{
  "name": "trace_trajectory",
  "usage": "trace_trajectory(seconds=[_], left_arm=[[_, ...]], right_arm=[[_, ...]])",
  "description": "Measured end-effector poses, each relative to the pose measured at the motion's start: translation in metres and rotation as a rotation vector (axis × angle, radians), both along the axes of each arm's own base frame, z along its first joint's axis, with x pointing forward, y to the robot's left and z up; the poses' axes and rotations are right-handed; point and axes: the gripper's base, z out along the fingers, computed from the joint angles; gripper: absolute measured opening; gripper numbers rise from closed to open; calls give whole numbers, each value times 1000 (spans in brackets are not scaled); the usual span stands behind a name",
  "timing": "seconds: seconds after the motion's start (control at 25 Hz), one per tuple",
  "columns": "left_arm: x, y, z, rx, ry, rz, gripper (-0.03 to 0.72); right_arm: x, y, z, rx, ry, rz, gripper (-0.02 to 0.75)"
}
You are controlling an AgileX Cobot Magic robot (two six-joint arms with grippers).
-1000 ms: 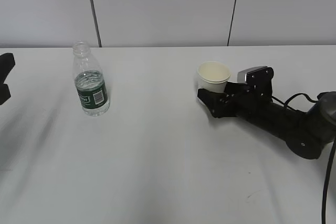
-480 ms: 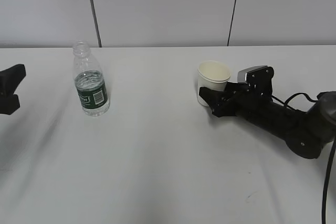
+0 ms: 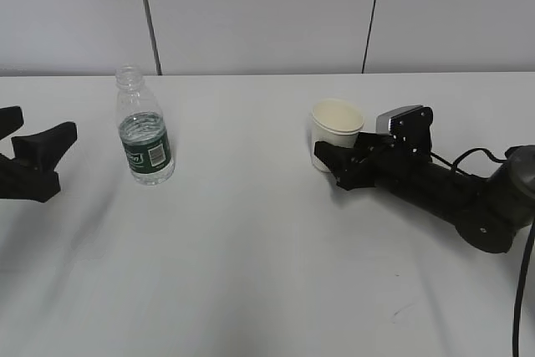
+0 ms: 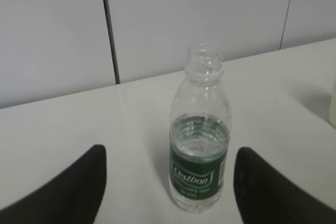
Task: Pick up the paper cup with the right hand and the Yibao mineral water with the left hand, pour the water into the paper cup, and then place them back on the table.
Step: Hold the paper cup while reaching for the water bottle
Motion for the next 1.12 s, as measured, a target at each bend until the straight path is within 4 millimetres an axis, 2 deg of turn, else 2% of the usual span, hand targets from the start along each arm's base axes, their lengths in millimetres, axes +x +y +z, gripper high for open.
trace_trajectory(seconds=[0.2,0.48,0.76,1.12], left_arm=[[7,-4,-5,-79,-66,-35,492],[23,-11,-33,-65,24,-99,557],[51,-17,-48,-53,39,-138,563],[77,-36,-67,-48,49,-153,563]], right_arm=[[-2,3,0,-12,-3,43,542],[-5,7,-1,-30,-6,103,542],[-8,9,0,-32,-4,139,542],[-9,11,-1,-30,-1,165,541]])
